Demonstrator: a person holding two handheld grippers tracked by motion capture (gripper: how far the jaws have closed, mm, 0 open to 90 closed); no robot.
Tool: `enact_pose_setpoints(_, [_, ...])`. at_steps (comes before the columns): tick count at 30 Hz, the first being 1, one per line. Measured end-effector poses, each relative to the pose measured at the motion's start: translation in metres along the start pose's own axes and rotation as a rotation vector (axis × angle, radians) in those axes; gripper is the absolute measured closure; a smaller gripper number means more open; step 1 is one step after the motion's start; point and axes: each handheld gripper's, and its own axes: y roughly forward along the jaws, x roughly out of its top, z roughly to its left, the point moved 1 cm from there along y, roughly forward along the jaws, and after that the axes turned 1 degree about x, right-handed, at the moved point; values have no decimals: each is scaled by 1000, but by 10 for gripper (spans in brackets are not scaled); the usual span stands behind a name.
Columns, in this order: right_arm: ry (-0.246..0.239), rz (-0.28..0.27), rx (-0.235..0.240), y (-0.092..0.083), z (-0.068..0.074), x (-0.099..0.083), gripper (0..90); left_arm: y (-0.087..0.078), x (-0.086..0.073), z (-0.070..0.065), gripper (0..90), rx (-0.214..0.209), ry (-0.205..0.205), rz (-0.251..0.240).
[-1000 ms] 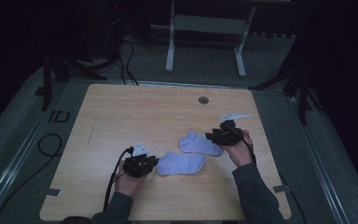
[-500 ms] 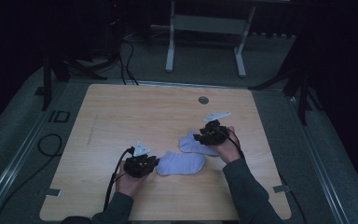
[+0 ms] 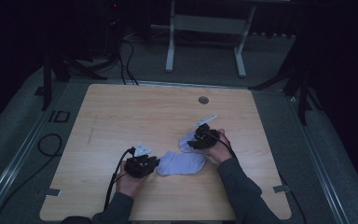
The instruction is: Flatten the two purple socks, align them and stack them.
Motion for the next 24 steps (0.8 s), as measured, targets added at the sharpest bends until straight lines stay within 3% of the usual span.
enact_pose_setpoints(3, [-30, 21, -19, 6, 2, -2, 505, -1, 0, 0, 759, 0, 0, -2])
enact_pose_setpoints(9, [-28, 12, -27, 6, 3, -4, 517, -2, 0, 0, 759, 6, 0, -5])
enact_pose_setpoints(17, [-15, -4, -41, 4, 0, -6, 780, -3, 0, 1, 758, 7, -2, -9])
enact_pose_setpoints(24, [5, -8, -54, 4, -2, -5, 853, -3, 0, 2, 758, 5, -2, -8])
